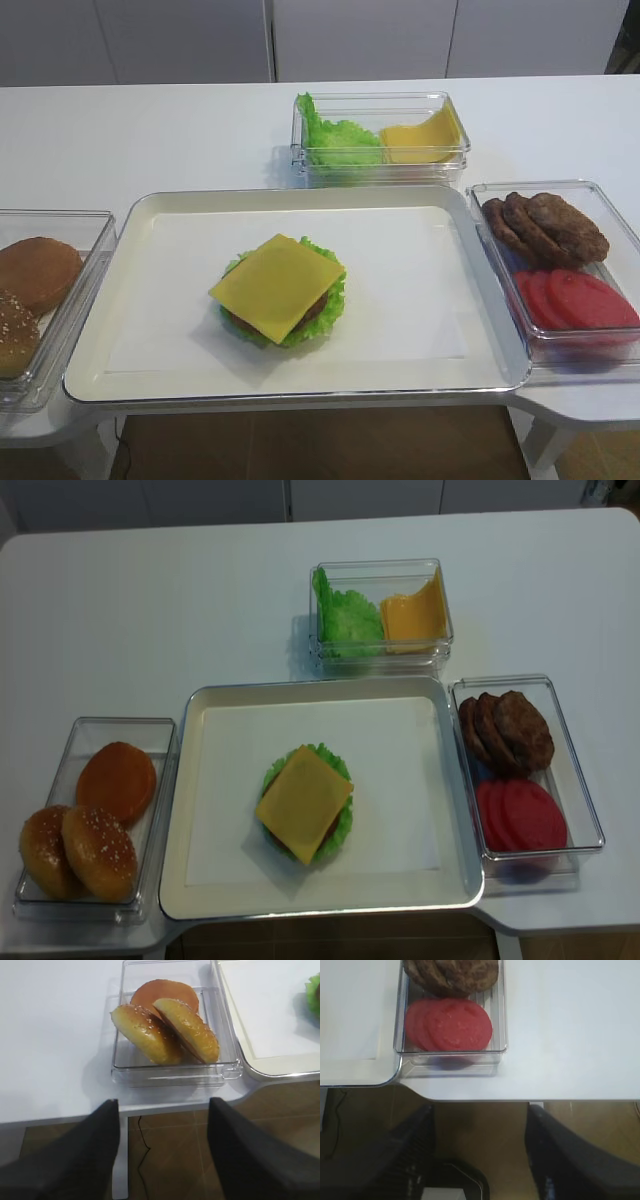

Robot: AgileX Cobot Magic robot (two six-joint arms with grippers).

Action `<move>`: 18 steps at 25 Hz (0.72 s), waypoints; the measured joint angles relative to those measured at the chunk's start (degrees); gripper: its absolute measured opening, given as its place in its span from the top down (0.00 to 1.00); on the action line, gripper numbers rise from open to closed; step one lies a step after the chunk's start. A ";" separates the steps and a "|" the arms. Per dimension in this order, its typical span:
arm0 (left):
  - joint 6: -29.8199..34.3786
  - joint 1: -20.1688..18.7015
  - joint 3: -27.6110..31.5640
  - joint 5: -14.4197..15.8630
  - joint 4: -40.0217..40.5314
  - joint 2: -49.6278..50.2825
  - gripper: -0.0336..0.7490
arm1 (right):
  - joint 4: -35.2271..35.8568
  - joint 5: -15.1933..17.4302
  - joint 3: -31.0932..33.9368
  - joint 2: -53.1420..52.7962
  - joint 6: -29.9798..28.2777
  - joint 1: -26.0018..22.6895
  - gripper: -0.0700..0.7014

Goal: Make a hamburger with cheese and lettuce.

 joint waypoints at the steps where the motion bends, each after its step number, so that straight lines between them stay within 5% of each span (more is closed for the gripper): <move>1: 0.00 0.00 0.00 0.00 0.00 0.00 0.43 | 0.00 0.13 0.16 -2.39 0.00 0.00 0.33; 18: 0.00 0.00 0.00 0.00 0.00 0.00 0.43 | 2.12 1.28 4.34 -29.99 -2.68 0.00 0.37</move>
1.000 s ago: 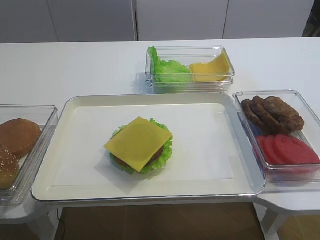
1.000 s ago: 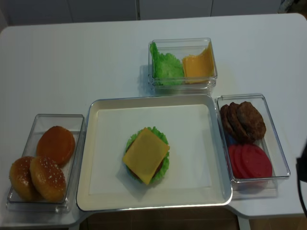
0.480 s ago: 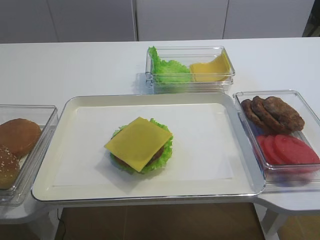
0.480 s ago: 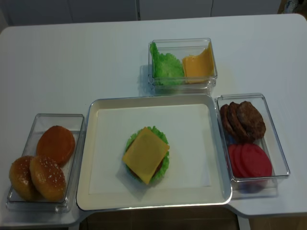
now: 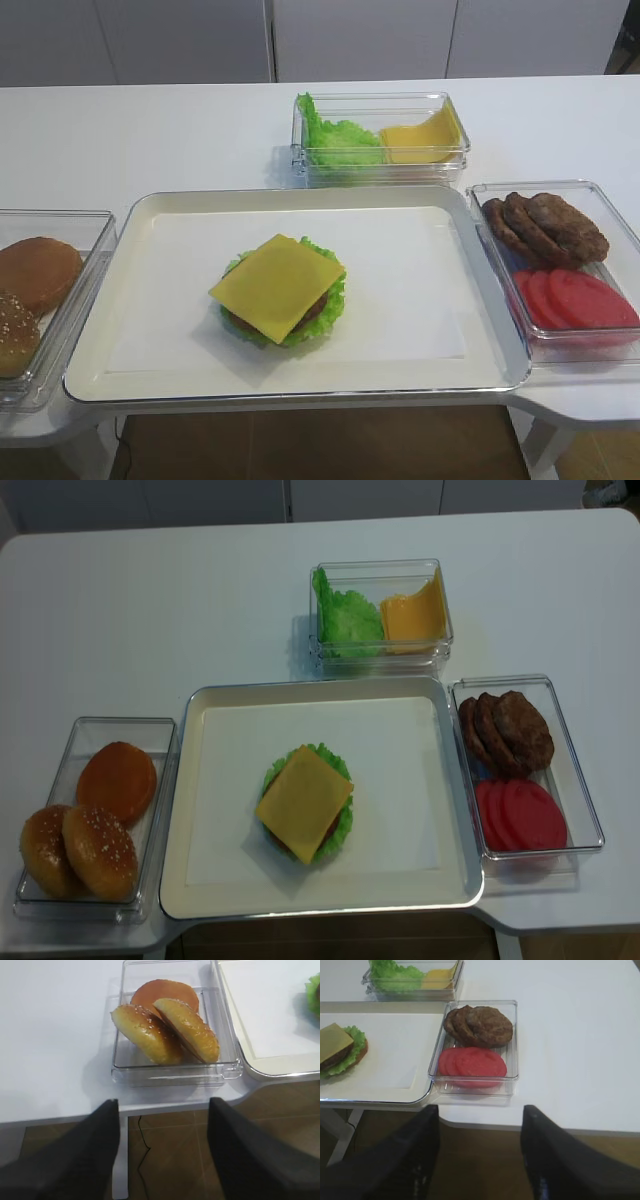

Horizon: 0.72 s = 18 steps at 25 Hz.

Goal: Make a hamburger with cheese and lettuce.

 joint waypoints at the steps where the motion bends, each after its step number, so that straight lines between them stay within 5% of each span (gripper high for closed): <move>1: 0.00 0.00 0.00 0.00 0.00 0.00 0.43 | 0.40 0.12 1.02 -0.88 -0.13 0.00 0.38; 9: 0.00 0.00 0.00 0.00 0.00 0.00 0.43 | 2.59 0.01 9.89 -2.52 -3.33 0.00 0.37; 18: 0.00 0.00 0.00 0.00 0.00 0.00 0.43 | 2.84 -6.87 14.07 -2.52 -7.64 0.00 0.33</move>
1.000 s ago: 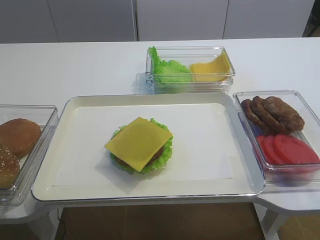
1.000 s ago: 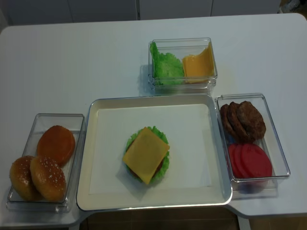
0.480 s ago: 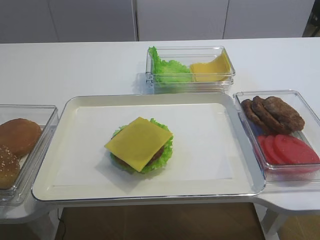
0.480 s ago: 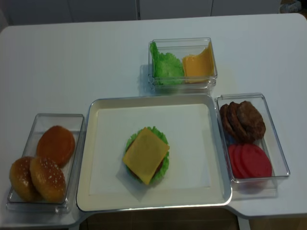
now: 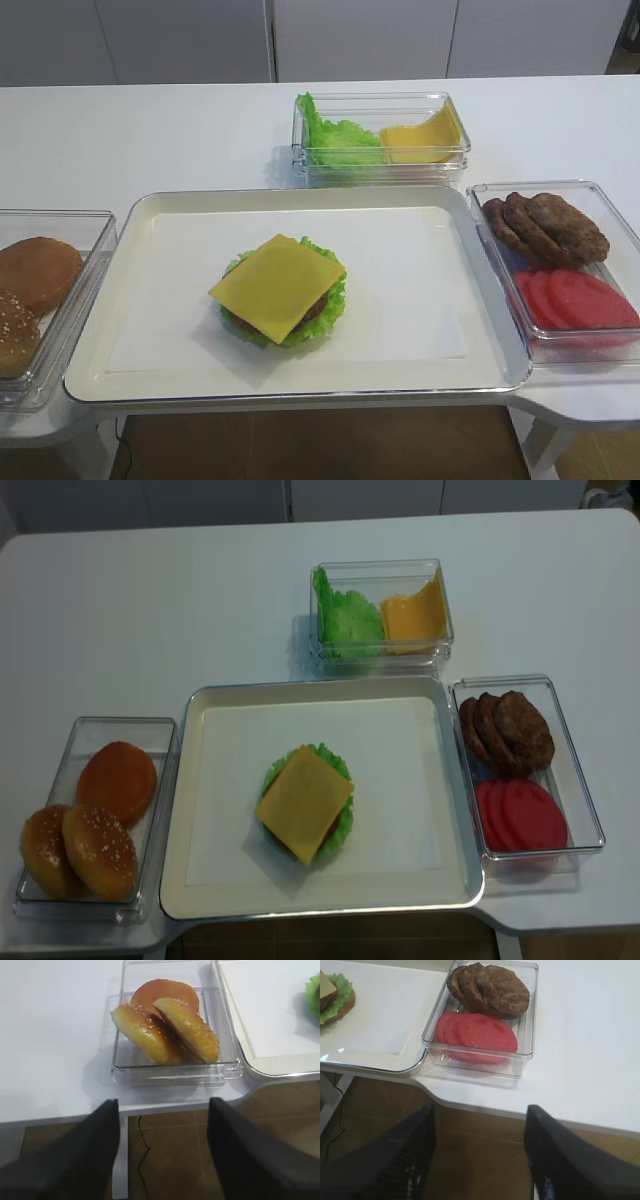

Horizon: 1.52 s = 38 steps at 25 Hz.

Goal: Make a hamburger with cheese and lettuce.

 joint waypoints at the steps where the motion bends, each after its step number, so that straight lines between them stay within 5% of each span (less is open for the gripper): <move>1: 0.00 0.00 0.00 0.00 0.00 0.00 0.43 | 0.02 -0.10 0.34 0.00 -0.24 0.00 0.33; 16: 0.00 0.00 0.00 0.00 0.00 0.00 0.43 | 0.37 -0.58 0.70 0.00 -0.40 -0.11 0.33; 24: 0.00 0.00 0.00 0.00 0.00 0.00 0.43 | 0.37 -0.58 0.70 0.00 -0.40 -6.10 0.33; 38: 0.00 0.00 0.00 0.00 0.00 0.00 0.43 | 0.46 -0.58 0.70 0.00 -0.40 -6.35 0.33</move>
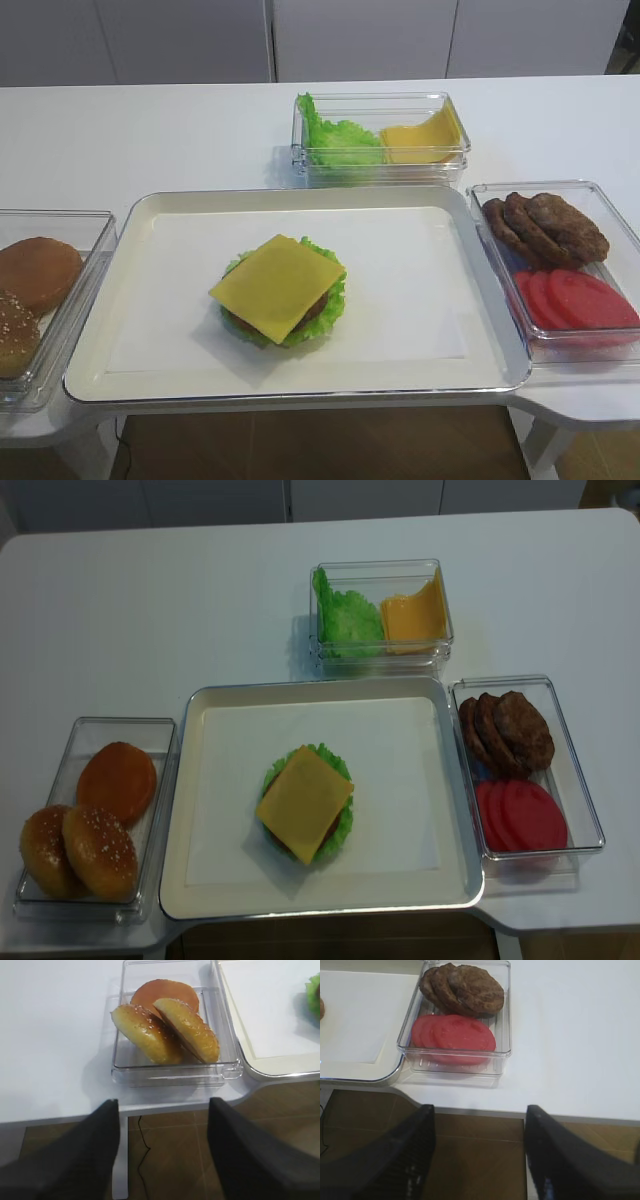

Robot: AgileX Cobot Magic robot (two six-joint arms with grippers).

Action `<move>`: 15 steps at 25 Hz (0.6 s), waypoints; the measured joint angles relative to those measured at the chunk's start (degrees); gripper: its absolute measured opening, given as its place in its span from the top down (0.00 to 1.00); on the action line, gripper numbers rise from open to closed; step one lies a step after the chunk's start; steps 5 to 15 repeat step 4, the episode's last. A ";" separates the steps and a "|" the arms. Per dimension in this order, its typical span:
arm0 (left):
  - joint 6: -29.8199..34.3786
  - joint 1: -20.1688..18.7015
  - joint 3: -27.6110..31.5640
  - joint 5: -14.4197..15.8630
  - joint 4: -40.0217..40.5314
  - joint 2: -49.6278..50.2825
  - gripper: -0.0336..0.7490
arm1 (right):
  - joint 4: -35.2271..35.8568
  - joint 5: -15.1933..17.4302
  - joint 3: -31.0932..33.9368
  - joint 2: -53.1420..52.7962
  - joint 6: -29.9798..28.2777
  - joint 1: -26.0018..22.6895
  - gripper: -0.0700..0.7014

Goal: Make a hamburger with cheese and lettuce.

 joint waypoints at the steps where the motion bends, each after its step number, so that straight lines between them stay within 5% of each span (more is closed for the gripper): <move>1: 0.00 0.00 0.00 0.00 0.00 0.00 0.43 | 0.00 0.00 0.00 0.00 0.00 0.00 0.33; 15: 0.00 0.00 0.00 0.00 0.00 0.00 0.43 | 0.00 0.00 0.00 0.00 0.00 0.00 0.33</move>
